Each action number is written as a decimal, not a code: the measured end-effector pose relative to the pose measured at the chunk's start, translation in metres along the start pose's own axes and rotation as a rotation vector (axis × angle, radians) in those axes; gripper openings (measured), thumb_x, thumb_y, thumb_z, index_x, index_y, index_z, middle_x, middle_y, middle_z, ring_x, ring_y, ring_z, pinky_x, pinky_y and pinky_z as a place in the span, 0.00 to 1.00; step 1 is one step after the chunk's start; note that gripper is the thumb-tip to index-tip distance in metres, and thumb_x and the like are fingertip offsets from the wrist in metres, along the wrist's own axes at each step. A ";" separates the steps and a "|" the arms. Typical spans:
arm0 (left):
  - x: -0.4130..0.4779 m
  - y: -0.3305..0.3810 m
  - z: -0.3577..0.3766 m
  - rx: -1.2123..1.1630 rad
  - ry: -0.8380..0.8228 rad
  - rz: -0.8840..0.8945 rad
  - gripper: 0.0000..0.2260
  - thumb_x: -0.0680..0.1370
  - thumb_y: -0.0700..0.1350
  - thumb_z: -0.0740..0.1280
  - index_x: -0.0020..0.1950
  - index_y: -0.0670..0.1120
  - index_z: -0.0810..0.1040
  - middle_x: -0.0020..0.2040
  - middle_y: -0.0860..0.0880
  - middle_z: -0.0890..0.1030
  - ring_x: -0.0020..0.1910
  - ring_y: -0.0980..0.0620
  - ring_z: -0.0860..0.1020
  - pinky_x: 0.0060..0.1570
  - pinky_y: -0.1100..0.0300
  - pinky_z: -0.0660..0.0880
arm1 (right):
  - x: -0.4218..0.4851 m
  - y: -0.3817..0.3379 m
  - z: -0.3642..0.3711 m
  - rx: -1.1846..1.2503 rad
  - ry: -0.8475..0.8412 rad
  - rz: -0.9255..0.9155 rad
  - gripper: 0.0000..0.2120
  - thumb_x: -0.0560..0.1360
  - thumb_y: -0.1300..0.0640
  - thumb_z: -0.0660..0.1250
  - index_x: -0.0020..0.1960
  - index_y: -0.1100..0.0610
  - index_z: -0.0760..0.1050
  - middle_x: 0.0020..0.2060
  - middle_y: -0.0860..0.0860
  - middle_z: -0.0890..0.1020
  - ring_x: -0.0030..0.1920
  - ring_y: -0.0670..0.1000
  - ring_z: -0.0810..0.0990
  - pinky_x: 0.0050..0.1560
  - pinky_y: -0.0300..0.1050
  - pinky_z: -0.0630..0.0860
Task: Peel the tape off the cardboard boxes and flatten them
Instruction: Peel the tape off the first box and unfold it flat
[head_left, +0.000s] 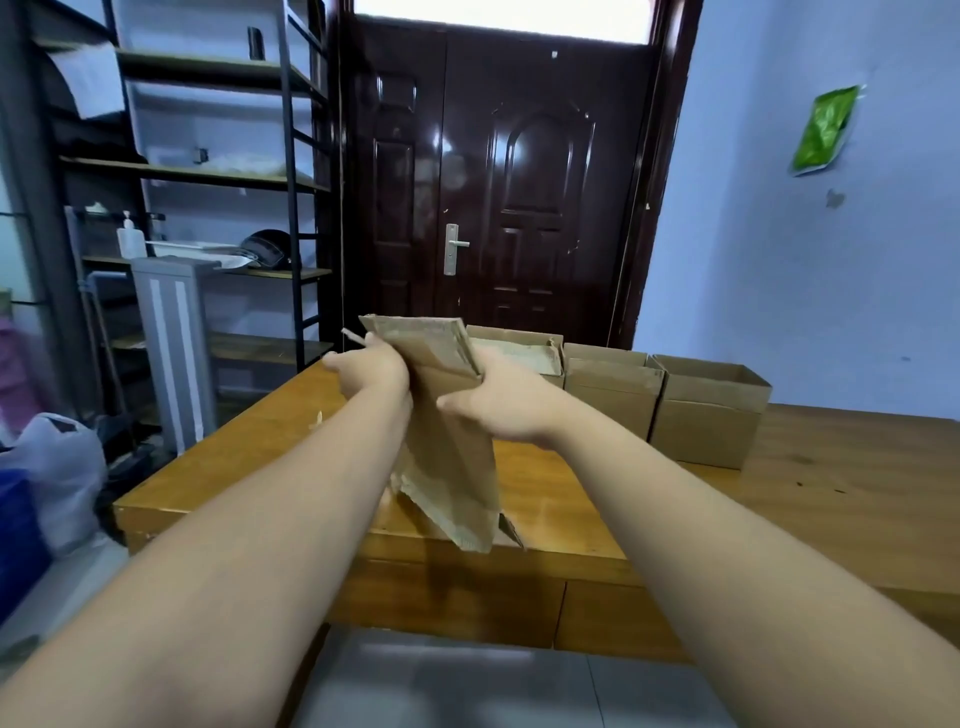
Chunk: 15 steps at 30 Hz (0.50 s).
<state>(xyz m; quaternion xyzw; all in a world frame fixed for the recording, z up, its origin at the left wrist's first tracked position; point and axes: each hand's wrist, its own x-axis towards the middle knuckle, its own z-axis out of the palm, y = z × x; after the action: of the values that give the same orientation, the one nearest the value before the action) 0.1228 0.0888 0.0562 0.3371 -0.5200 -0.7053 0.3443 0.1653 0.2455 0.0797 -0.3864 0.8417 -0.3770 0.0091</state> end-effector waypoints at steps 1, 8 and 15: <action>-0.003 -0.003 0.000 -0.045 -0.038 0.003 0.25 0.80 0.56 0.58 0.72 0.44 0.65 0.63 0.45 0.74 0.60 0.42 0.74 0.60 0.45 0.72 | 0.000 0.002 -0.002 0.107 0.036 0.004 0.14 0.76 0.64 0.65 0.61 0.57 0.74 0.51 0.60 0.81 0.49 0.55 0.79 0.57 0.54 0.77; 0.017 -0.023 -0.023 0.298 -0.434 0.262 0.33 0.70 0.68 0.62 0.73 0.58 0.65 0.71 0.50 0.69 0.69 0.45 0.66 0.69 0.44 0.63 | -0.004 0.031 -0.028 0.707 0.316 0.149 0.04 0.77 0.61 0.67 0.51 0.58 0.77 0.43 0.52 0.84 0.40 0.49 0.83 0.40 0.41 0.81; 0.018 -0.026 -0.066 0.500 -0.572 0.083 0.15 0.78 0.54 0.65 0.58 0.45 0.78 0.53 0.45 0.80 0.52 0.45 0.76 0.53 0.49 0.72 | -0.015 0.067 -0.046 0.886 0.511 0.341 0.06 0.76 0.54 0.69 0.48 0.57 0.79 0.39 0.53 0.84 0.35 0.50 0.84 0.34 0.45 0.81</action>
<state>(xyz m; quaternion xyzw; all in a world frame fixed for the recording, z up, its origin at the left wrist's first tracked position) 0.1644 0.0470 0.0137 0.1790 -0.7642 -0.6078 0.1208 0.1189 0.3126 0.0658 -0.0993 0.6281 -0.7713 0.0270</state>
